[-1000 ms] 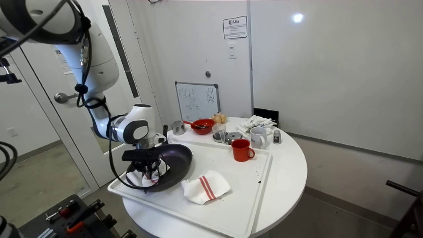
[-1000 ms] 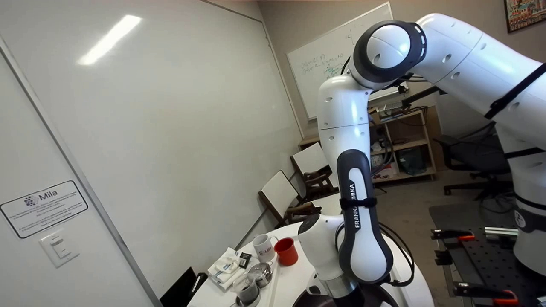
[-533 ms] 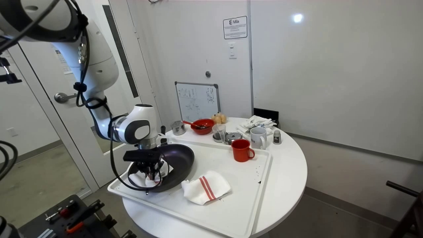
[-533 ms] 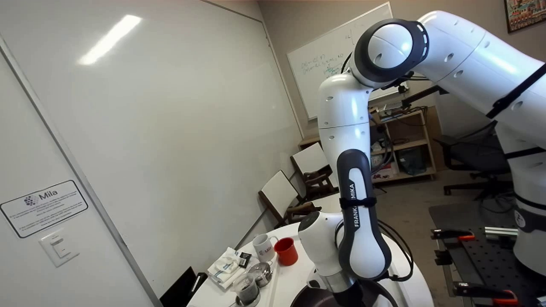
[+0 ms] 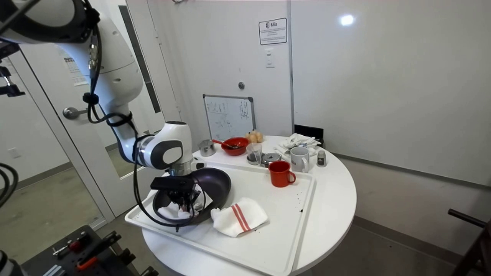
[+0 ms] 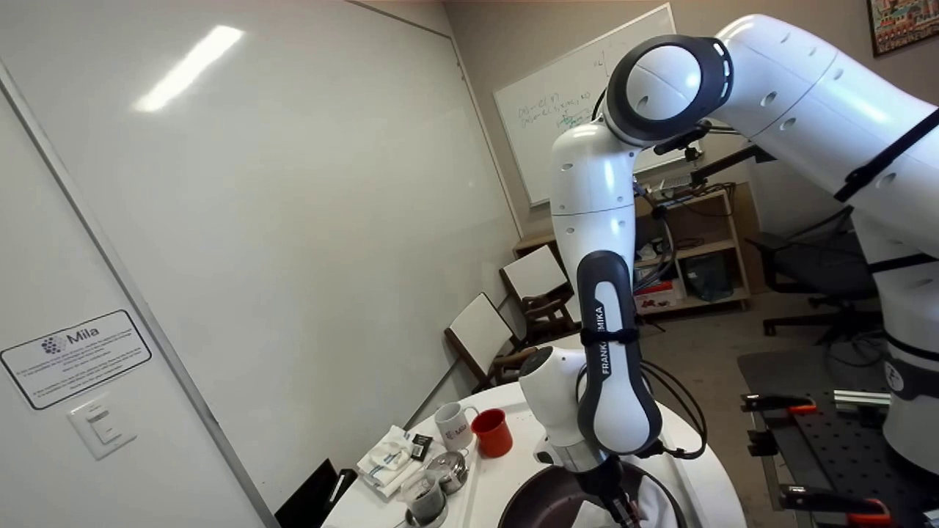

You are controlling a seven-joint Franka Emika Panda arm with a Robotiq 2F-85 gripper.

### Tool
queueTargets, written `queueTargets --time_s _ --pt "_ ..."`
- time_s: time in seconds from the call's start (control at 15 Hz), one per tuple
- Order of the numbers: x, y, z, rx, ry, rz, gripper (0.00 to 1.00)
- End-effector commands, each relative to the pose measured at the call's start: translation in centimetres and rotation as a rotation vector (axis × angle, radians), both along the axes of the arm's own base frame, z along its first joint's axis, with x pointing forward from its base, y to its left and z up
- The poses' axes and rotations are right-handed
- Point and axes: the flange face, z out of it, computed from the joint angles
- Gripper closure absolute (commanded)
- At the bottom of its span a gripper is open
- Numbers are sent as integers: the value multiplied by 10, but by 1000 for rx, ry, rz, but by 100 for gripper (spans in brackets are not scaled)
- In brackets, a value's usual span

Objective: Use one white and red towel to wipe the black pan.

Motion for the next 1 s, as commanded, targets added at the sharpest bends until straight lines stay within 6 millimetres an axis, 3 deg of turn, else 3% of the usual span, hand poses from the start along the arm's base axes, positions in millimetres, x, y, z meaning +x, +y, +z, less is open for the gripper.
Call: queueTargets --time_s 0.0,0.47,0.93 --pt "-8 -20 -22 -10 -4 -59 96" --pt "11 -26 -15 -126 -111 -116 96" --pt "16 -11 -15 -184 -201 -100 96"
